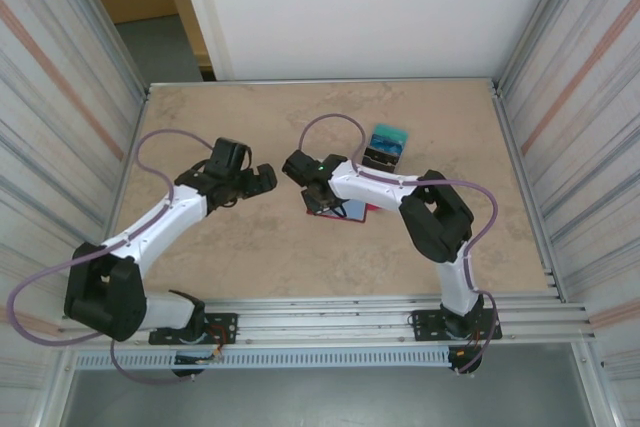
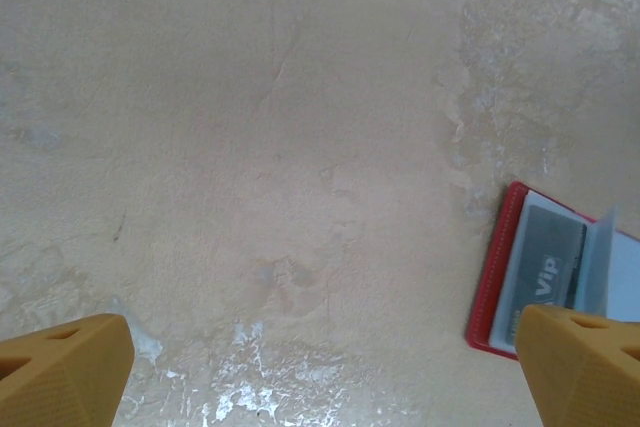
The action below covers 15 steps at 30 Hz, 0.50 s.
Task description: Take the credit cards out of the card holder
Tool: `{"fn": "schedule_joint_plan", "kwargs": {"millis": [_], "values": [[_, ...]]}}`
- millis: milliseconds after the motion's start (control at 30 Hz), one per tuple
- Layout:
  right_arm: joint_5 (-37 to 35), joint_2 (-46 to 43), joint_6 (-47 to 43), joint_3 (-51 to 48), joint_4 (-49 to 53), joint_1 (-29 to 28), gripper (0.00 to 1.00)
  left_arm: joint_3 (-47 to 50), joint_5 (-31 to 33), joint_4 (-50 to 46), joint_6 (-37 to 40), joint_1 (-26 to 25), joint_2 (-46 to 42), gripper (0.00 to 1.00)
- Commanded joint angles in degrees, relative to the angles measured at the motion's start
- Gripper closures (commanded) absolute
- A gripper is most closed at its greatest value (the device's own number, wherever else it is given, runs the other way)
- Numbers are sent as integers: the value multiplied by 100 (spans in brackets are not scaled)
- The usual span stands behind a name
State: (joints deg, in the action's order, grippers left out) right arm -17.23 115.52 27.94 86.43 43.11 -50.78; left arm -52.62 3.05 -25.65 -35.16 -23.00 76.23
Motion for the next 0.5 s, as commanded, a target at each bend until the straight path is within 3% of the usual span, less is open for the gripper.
{"fn": "schedule_joint_plan", "kwargs": {"millis": [0,467], "values": [[-304,-365,263,-225,89,46,78,-221,161,-1,52,-46,51,1],[-800,-889,441,-763,-49,375,77,-303,205,-10,79,-160,109,1]]}}
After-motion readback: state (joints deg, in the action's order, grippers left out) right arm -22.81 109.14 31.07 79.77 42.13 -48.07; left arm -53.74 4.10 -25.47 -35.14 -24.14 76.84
